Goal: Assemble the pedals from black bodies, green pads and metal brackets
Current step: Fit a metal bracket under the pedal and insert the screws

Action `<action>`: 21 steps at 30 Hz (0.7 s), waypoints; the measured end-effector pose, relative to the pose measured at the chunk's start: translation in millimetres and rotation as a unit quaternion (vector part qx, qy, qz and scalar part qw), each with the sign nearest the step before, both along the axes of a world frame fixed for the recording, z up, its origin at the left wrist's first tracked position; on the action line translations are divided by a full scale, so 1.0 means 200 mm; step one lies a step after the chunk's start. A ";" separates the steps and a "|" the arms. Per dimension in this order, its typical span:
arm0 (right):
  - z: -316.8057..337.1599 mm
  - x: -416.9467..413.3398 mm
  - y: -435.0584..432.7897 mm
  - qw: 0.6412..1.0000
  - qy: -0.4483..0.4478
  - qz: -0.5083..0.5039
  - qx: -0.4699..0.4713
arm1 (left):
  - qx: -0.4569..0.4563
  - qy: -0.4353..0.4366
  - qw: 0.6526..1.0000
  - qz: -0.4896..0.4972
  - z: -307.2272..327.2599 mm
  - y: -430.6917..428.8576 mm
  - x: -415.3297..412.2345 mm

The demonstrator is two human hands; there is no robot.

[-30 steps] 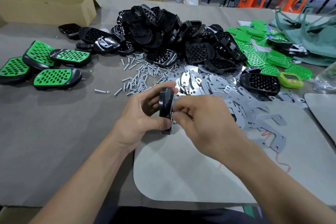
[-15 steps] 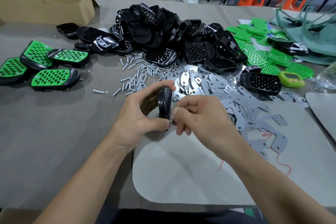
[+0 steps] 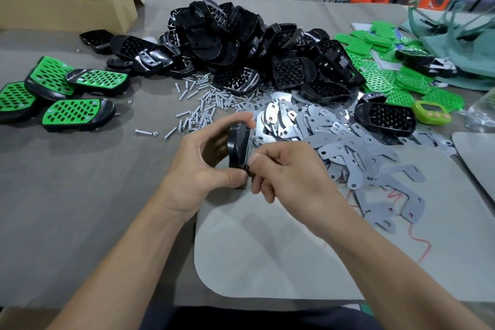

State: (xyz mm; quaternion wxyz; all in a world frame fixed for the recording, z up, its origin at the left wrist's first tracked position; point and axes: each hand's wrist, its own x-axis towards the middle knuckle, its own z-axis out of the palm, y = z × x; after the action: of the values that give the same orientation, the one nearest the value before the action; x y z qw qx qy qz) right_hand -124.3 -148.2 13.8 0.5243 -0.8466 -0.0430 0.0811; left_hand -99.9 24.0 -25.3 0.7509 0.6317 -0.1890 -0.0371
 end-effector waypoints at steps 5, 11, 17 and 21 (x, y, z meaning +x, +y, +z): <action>0.01 0.01 0.00 0.997 -0.043 -0.060 -0.021 | 0.062 -0.025 0.994 0.083 -0.03 -0.04 -0.02; 0.03 0.03 0.02 0.997 -0.045 -0.053 -0.037 | 0.205 -0.109 0.933 0.275 -0.08 -0.09 -0.07; 0.03 -0.03 0.02 0.987 -0.118 -0.084 -0.063 | 0.323 -0.217 0.860 0.329 -0.03 -0.11 -0.12; 0.07 -0.04 -0.02 0.994 -0.087 -0.058 -0.012 | 0.329 -0.247 0.854 0.318 -0.01 -0.13 -0.15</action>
State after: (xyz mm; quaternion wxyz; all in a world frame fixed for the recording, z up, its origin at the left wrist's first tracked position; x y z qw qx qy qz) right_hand -132.3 -152.6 26.9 0.5122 -0.8577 -0.0385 -0.0233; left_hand -129.8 -1.3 -26.4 0.3983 0.8562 -0.1335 0.3008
